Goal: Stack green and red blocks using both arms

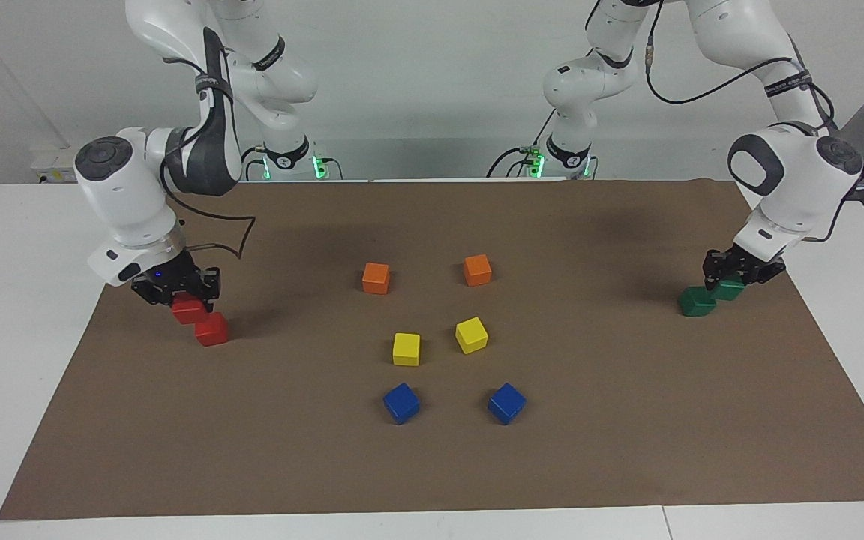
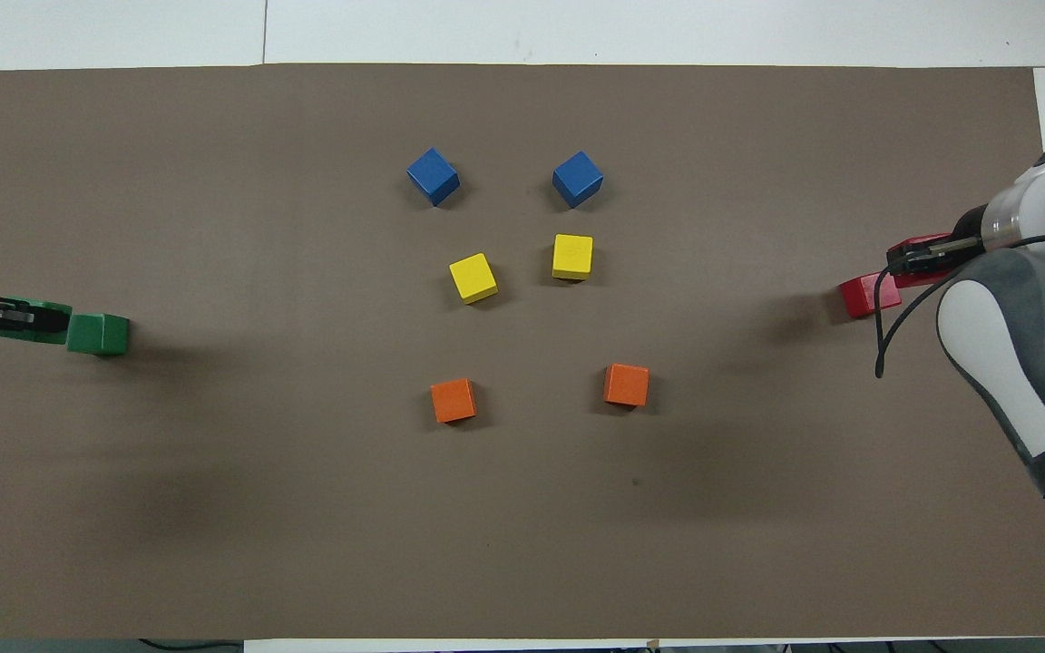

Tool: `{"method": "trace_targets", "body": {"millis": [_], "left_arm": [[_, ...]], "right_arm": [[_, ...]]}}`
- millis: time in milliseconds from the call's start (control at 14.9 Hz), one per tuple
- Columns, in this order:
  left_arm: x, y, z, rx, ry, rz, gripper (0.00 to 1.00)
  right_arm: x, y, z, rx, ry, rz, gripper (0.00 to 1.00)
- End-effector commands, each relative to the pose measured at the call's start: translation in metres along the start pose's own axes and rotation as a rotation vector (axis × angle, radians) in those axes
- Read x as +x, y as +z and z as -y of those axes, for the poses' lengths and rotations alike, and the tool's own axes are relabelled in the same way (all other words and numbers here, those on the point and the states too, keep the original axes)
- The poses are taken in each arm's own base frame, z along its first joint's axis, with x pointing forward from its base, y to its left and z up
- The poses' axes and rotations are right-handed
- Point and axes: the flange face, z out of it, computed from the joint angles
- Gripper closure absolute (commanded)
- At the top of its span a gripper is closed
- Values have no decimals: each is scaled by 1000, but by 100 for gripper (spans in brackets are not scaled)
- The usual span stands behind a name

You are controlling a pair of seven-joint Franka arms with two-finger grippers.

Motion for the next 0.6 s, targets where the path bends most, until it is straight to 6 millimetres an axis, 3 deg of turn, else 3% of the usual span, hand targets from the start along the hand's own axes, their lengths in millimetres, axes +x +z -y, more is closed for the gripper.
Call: {"method": "trace_targets", "body": {"millis": [0,535], "left_arm": [[-3,0,-3,-8,-9,-30,100],[-2,13,-16,-26,-128,-14,100]], "right_arm": [[-6,14,-3,6,-2,-27,100],[-16,41,-8,4,-36,-55,100]]}}
